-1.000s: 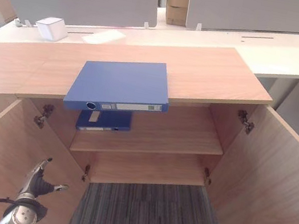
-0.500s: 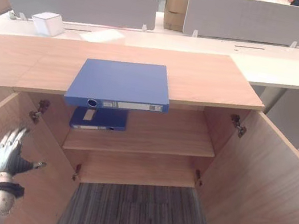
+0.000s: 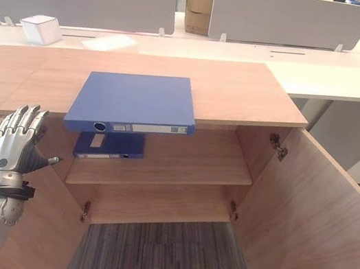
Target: Put the empty folder in the office cabinet
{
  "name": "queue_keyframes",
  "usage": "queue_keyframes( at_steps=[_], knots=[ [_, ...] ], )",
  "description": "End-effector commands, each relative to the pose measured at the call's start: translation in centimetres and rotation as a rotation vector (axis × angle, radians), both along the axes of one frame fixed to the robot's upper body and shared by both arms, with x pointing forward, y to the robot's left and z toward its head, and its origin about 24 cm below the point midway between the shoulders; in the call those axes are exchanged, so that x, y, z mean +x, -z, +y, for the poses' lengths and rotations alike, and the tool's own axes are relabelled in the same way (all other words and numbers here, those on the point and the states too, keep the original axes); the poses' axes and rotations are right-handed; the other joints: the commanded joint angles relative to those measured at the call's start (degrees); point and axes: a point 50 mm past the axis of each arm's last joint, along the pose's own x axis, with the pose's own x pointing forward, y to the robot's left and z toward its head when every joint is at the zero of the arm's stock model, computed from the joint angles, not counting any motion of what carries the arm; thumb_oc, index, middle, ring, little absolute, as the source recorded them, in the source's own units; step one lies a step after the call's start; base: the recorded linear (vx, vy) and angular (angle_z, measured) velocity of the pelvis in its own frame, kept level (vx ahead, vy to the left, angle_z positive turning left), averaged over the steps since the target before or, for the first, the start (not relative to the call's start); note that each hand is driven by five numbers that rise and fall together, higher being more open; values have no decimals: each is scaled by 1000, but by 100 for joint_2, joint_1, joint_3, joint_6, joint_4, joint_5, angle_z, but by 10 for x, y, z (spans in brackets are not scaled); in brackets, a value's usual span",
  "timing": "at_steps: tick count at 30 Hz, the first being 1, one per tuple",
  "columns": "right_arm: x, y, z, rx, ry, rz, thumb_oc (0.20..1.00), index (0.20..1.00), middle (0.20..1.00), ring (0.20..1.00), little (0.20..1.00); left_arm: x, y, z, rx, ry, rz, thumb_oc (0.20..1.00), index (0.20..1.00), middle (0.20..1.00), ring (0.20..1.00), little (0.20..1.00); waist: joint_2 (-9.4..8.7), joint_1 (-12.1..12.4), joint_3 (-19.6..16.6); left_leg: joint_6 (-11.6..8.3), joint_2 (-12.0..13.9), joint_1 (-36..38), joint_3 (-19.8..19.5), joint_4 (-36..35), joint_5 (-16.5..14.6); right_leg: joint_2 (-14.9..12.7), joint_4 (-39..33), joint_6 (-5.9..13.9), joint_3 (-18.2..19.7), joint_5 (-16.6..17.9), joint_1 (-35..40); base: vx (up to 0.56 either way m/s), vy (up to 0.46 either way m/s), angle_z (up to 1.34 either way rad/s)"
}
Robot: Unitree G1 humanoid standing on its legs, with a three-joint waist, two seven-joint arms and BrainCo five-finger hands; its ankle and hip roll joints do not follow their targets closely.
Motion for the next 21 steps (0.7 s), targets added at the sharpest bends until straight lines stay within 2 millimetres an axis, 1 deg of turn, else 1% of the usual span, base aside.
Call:
queue_keyframes(
  at_steps=[1, 3, 5, 6, 9, 12, 13, 15, 16, 20, 21],
  knots=[
    [19, -2, 4, -5, -4, -60, 1000, 1000, 1000, 1000, 1000, 19, -32, 5, 121, 48, -104, 1000, 1000, 1000, 1000, 1000, -119, -63, -34, -136, 175, -527, -125, 0, 222, -452, 41, 422, 189, -640, 672, 0, 0, 0],
    [20, -2, 5, -4, -9, -63, 1000, 1000, 1000, 1000, 1000, 27, -33, -3, 123, 90, -107, 1000, 1000, 1000, 1000, 1000, -117, -116, -44, -140, 176, -504, -101, 0, 215, -447, 41, 425, 228, -641, 667, 0, 0, 0],
    [21, -2, 5, -2, -10, -68, 1000, 1000, 1000, 1000, 1000, 29, -34, -6, 127, 102, -106, 1000, 1000, 1000, 1000, 1000, -120, -130, -47, -138, 175, -497, -94, 0, 206, -443, 41, 426, 235, -642, 665, 0, 0, 0],
    [22, -2, 7, 2, -10, -73, 1000, 1000, 1000, 1000, 1000, 33, -34, -11, 127, 123, -101, 1000, 1000, 1000, 1000, 1000, -123, -162, -48, -137, 172, -481, -75, 0, 197, -438, 41, 426, 255, -641, 661, 0, 0, 0],
    [22, -2, 7, 3, -10, -76, 1000, 1000, 1000, 1000, 1000, 40, -28, -16, 126, 142, -89, 1000, 1000, 1000, 1000, 1000, -126, -204, -47, -132, 173, -451, -45, 0, 179, -425, 41, 426, 292, -639, 664, 19, -4, -11],
    [22, -2, 7, 3, -12, -76, 1000, 1000, 1000, 1000, 1000, 42, -27, -18, 124, 147, -84, 1000, 1000, 1000, 1000, 1000, -126, -222, -51, -132, 174, -437, -33, 0, 175, -423, 41, 427, 300, -637, 665, 18, 2, -11],
    [21, -2, 7, 0, -9, -77, 1000, 1000, 1000, 1000, 1000, 44, -22, -20, 124, 154, -63, 1000, 1000, 1000, 1000, 1000, -125, -266, -57, -129, 172, -419, -13, 0, 164, -420, 41, 427, 328, -636, 662, 19, 4, -4],
    [21, -2, 6, -2, -3, -77, 1000, 1000, 1000, 1000, 1000, 47, -20, -21, 124, 157, -54, 1000, 1000, 1000, 1000, 1000, -125, -264, -55, -129, 174, -405, 1, 0, 155, -417, 41, 429, 353, -630, 656, 23, 5, -5],
    [20, -2, 6, -4, 3, -77, 1000, 1000, 1000, 1000, 1000, 49, -17, -21, 133, 155, -37, 1000, 1000, 1000, 1000, 1000, -129, -318, -62, -129, 173, -368, 43, 0, 134, -416, 41, 436, 390, -621, 647, 22, 4, -3],
    [21, -2, 6, -4, 4, -83, 1000, 1000, 1000, 1000, 1000, 52, -17, -20, 145, 151, -34, 1000, 1000, 1000, 1000, 1000, -135, -339, -62, -127, 170, -346, 75, 0, 117, -416, 41, 438, 433, -615, 641, 16, 7, -10],
    [20, -3, 6, -4, 8, -85, 1000, 1000, 1000, 1000, 1000, 55, -16, -19, 159, 139, -28, 1000, 1000, 1000, 1000, 1000, -149, -381, -65, -124, 164, -315, 114, 0, 95, -414, 41, 445, 472, -604, 626, 18, 12, -13]
  ],
)
